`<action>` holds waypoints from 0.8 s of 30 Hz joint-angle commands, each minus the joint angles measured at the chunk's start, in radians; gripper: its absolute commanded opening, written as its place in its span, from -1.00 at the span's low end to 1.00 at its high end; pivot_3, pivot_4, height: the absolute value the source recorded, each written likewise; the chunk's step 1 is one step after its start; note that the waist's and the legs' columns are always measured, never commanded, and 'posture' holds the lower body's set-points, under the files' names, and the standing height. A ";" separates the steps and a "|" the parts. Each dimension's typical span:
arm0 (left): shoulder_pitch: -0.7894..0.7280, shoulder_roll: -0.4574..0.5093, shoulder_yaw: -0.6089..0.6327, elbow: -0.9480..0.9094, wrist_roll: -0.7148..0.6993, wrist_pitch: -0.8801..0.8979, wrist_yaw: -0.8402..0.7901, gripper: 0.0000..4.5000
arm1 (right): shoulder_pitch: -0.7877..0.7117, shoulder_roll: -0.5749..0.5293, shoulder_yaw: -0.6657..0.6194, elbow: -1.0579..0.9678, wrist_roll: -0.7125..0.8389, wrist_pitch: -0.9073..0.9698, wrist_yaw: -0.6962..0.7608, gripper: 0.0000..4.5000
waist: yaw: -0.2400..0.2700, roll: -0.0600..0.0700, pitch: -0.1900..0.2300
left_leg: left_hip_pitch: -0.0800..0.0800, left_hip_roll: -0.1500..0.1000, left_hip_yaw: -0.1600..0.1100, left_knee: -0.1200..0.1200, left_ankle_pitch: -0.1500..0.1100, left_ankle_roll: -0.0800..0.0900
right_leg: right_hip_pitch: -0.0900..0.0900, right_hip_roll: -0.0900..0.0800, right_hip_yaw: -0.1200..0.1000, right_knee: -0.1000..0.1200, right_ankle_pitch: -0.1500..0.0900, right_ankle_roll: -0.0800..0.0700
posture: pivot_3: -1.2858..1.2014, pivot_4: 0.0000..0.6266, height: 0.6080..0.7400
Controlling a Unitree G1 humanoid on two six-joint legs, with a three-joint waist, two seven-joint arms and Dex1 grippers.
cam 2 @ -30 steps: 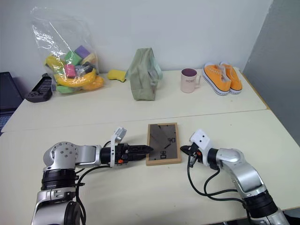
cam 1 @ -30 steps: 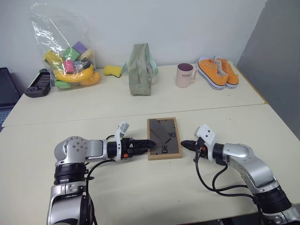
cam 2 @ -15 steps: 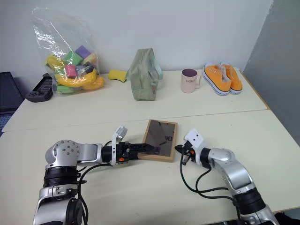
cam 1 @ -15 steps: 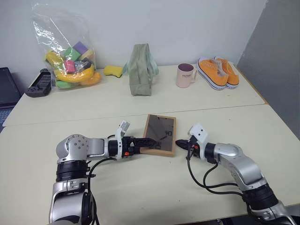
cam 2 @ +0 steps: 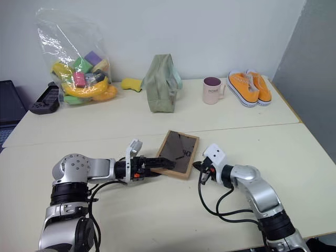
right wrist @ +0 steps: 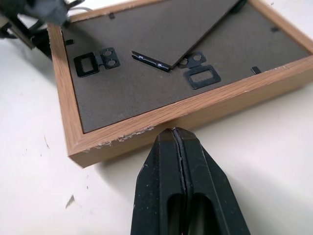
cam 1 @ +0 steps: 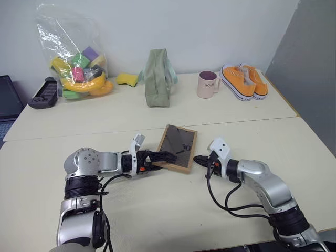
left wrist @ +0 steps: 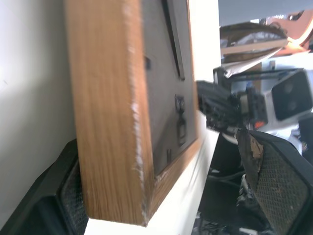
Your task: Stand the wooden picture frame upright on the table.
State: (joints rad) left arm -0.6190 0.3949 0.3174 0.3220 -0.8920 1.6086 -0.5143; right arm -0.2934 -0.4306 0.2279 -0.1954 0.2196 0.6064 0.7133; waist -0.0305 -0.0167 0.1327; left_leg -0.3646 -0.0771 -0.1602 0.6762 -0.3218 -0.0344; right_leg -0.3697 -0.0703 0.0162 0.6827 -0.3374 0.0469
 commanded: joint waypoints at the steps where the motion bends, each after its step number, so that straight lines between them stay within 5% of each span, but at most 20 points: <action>1: -0.015 0.022 0.014 0.031 0.034 -0.007 0.003 0.97 | 0.009 -0.029 -0.025 -0.029 0.005 -0.023 0.014 -1.00 | -0.002 0.000 0.000 | 0.000 0.000 0.000 0.000 0.000 0.000 | 0.000 0.000 0.000 0.000 0.000 0.000 | 0.03 -0.52 1.00; 14: -0.042 0.048 0.002 0.078 0.052 -0.006 -0.033 0.97 | 0.014 -0.034 -0.025 -0.024 0.005 -0.032 0.006 -1.00 | -0.002 0.000 0.000 | 0.000 0.000 0.000 0.000 0.000 0.000 | 0.000 0.000 0.000 0.000 0.000 0.000 | 0.03 -0.52 1.00; 24: -0.048 0.056 0.018 0.072 0.042 0.006 -0.061 0.15 | 0.014 -0.031 -0.026 -0.018 0.005 -0.036 0.005 -1.00 | -0.002 0.000 0.000 | 0.000 0.000 0.000 0.000 0.000 0.000 | -0.001 0.000 0.000 0.000 0.000 0.000 | 0.03 -0.52 1.00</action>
State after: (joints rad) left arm -0.6544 0.4386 0.3183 0.3986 -0.8444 1.6085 -0.5585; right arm -0.2807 -0.4624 0.2159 -0.1933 0.2190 0.5936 0.7174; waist -0.0322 -0.0167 0.1328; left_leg -0.3651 -0.0771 -0.1602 0.6760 -0.3219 -0.0344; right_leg -0.3709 -0.0701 0.0167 0.6827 -0.3374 0.0469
